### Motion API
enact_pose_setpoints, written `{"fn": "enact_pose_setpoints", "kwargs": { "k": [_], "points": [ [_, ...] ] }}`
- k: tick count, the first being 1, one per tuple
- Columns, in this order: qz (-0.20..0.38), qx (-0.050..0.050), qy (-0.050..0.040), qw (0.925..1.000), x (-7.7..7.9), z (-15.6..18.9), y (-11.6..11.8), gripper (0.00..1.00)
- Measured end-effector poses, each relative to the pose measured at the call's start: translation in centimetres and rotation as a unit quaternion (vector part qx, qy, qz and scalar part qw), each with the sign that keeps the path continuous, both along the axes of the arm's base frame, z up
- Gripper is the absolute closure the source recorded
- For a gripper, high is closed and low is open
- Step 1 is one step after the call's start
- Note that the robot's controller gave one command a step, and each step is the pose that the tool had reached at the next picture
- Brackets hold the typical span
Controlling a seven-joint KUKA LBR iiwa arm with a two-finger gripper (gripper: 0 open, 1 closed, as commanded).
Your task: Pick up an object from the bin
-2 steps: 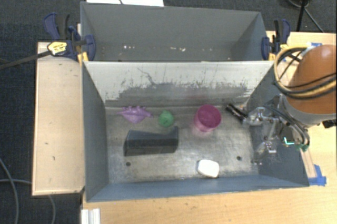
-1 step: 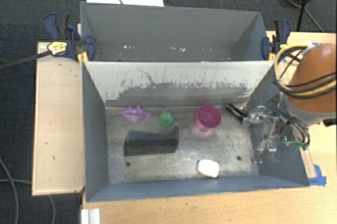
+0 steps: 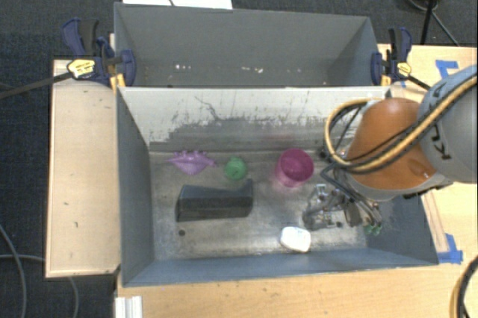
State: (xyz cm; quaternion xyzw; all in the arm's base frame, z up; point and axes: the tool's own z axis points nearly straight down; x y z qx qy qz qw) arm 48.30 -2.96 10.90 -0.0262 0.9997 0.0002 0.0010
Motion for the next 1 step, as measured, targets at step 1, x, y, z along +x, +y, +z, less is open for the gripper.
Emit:
{"fn": "enact_pose_setpoints", "kwargs": {
  "k": [1],
  "points": [
    [0.002, 0.000, 0.0000, 1.0000, 0.00, 0.00, 0.00, 0.00]
  ]
}}
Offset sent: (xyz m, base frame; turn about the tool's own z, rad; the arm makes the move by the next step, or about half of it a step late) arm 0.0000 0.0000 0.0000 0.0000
